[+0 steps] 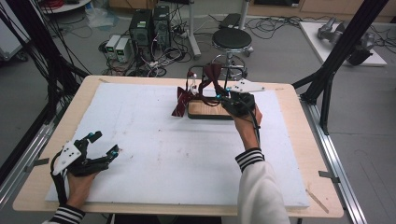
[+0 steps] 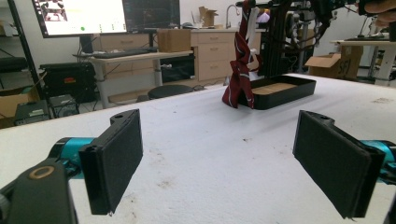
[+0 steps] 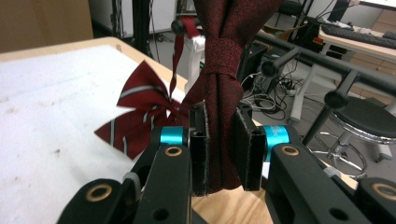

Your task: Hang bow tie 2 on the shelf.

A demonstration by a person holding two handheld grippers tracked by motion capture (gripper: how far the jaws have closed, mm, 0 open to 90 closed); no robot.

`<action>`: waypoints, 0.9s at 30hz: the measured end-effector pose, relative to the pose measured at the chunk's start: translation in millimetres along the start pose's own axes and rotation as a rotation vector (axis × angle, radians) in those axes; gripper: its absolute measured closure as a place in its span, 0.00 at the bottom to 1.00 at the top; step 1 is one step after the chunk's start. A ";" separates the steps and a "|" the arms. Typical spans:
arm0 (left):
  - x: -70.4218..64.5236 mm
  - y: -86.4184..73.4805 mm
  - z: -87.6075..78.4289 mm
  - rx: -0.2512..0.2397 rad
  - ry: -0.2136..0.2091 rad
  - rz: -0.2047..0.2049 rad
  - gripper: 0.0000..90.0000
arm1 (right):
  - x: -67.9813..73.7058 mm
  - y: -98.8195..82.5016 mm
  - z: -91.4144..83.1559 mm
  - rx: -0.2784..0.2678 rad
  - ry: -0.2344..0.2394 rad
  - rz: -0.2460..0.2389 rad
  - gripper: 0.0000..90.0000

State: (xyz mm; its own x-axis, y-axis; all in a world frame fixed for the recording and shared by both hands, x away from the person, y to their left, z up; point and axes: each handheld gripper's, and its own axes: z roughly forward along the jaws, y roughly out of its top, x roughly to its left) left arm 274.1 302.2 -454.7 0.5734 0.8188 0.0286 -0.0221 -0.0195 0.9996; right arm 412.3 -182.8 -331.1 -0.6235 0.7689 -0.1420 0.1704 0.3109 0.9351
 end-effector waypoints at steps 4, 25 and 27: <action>0.2 0.0 0.1 -0.002 -0.001 -0.003 0.18 | -1.9 1.4 3.1 -0.019 -0.033 0.007 0.87; 1.0 -0.2 -0.4 -0.005 -0.001 -0.012 0.18 | -12.0 5.6 21.4 -0.048 -0.071 0.075 0.86; 1.0 -0.3 -0.3 -0.007 0.000 -0.014 0.18 | -12.5 5.4 23.2 -0.048 -0.078 0.073 0.86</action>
State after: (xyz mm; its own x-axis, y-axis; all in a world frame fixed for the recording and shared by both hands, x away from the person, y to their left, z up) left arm 274.5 303.2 -454.9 0.5740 0.8187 0.0143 -0.0194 -0.0039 0.9998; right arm 438.7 -177.8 -331.8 -0.5488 0.8304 -0.0961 0.1752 0.2267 0.9581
